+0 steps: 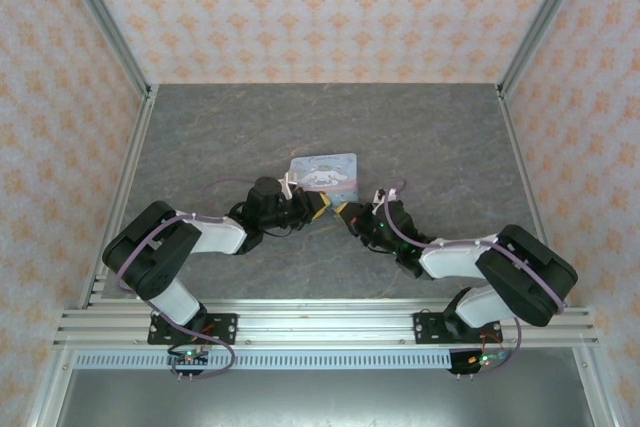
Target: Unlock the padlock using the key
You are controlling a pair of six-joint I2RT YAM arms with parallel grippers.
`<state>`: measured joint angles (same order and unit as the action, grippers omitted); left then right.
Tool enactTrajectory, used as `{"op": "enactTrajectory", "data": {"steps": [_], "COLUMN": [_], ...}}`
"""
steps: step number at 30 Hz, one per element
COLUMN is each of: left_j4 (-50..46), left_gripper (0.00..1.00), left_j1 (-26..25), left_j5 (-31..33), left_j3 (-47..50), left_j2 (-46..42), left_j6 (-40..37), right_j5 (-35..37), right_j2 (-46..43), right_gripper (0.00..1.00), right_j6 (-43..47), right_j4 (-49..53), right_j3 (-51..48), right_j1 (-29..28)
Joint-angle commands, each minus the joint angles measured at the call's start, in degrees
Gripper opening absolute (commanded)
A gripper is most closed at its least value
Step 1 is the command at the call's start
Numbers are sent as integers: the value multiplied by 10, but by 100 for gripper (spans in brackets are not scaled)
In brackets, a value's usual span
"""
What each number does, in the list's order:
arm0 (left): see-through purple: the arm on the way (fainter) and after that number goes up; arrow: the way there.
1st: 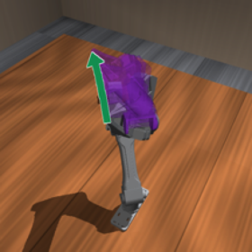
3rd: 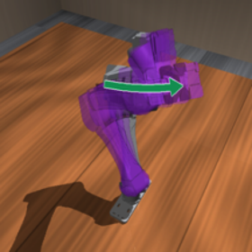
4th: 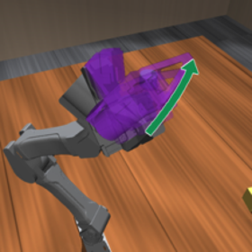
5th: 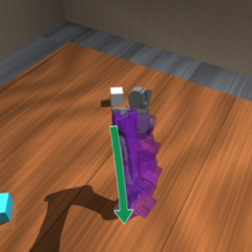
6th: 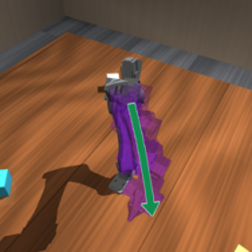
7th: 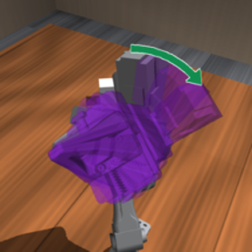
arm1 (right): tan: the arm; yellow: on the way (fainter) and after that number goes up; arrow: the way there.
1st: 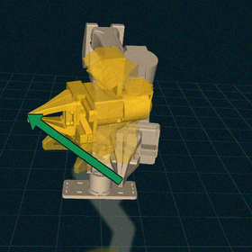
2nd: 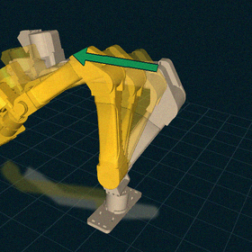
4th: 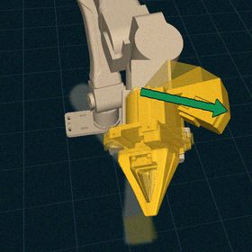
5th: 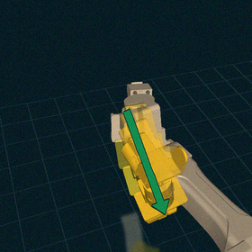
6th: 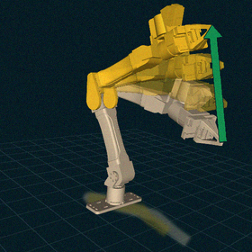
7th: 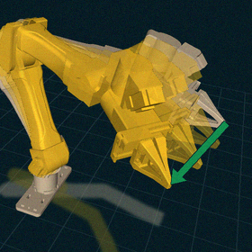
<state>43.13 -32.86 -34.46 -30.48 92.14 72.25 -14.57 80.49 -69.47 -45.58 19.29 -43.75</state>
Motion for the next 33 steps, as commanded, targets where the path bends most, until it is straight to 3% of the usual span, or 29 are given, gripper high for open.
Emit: {"op": "enactTrajectory", "data": {"steps": [1, 33], "left_j4": [23, -10], "left_gripper": [0, 0], "left_j1": [4, 4], "left_j5": [8, 37], "left_j3": [4, 8], "left_j2": [-22, -20], "left_j6": [8, 20], "right_j5": [6, 5], "right_j2": [8, 0], "right_gripper": [0, 0], "right_j6": [-7, -1], "right_j4": [-28, 12], "right_j3": [16, 10], "right_j1": [-4, -5]}}
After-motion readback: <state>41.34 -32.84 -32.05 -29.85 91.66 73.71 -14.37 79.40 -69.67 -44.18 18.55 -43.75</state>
